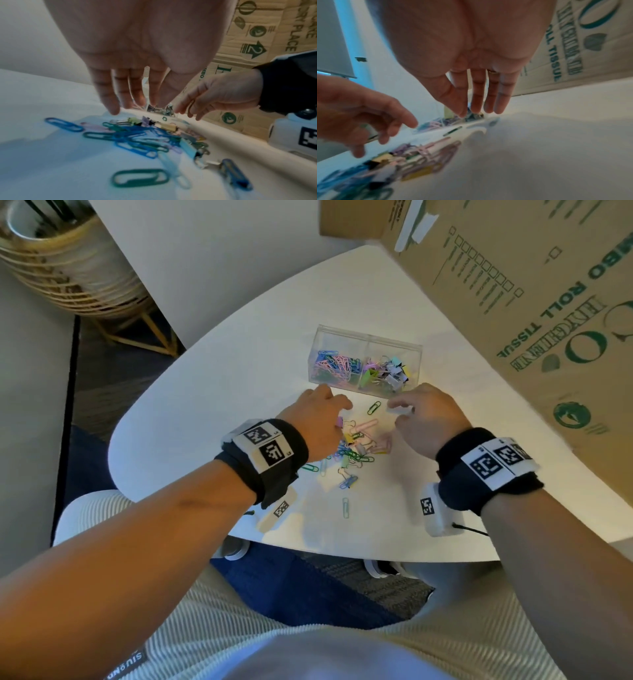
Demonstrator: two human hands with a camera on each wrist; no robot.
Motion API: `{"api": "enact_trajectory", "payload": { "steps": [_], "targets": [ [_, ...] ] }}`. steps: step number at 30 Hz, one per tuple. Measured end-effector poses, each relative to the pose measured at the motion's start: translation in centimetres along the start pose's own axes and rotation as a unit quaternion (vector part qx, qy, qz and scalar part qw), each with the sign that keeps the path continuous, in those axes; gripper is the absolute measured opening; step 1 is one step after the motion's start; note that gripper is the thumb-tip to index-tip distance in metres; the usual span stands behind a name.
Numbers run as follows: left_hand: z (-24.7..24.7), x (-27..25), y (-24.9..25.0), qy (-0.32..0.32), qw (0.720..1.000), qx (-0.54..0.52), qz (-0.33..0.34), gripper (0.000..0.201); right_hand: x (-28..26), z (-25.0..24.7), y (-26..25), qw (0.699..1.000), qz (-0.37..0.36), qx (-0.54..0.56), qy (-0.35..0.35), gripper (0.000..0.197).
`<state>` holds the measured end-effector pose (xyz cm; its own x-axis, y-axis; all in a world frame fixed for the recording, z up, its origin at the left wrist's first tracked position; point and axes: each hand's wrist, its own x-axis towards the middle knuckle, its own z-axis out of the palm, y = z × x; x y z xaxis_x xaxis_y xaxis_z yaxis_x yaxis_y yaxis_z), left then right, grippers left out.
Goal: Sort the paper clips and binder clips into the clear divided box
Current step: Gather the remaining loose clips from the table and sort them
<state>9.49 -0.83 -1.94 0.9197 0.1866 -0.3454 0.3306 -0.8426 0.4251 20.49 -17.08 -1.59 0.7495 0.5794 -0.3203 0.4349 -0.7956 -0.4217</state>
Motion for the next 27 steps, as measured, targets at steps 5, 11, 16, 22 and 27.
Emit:
{"api": "enact_trajectory", "payload": {
  "steps": [5,11,16,22,27],
  "targets": [
    [0.6,-0.5,0.2,-0.041,0.996,0.069,-0.037,0.059,0.0,1.4,-0.2,1.0,0.01,-0.01,-0.022,0.037],
    [0.6,-0.9,0.3,-0.054,0.998,0.02,-0.018,0.06,-0.8,2.2,-1.3,0.998,-0.032,0.027,-0.053,0.037],
    [0.5,-3.1,-1.2,-0.081,0.989,0.084,-0.094,0.124,-2.0,1.9,-1.1,0.996,0.013,-0.031,-0.077,0.099],
    [2.7,-2.4,0.8,-0.078,0.989,0.108,-0.064,0.117,-1.6,3.1,-2.4,0.996,0.023,-0.021,-0.089,0.104],
    [2.2,-1.8,0.4,-0.029,0.997,0.058,-0.049,0.081,-2.0,2.4,-2.0,0.994,0.014,0.003,-0.104,0.115]
  ]
}}
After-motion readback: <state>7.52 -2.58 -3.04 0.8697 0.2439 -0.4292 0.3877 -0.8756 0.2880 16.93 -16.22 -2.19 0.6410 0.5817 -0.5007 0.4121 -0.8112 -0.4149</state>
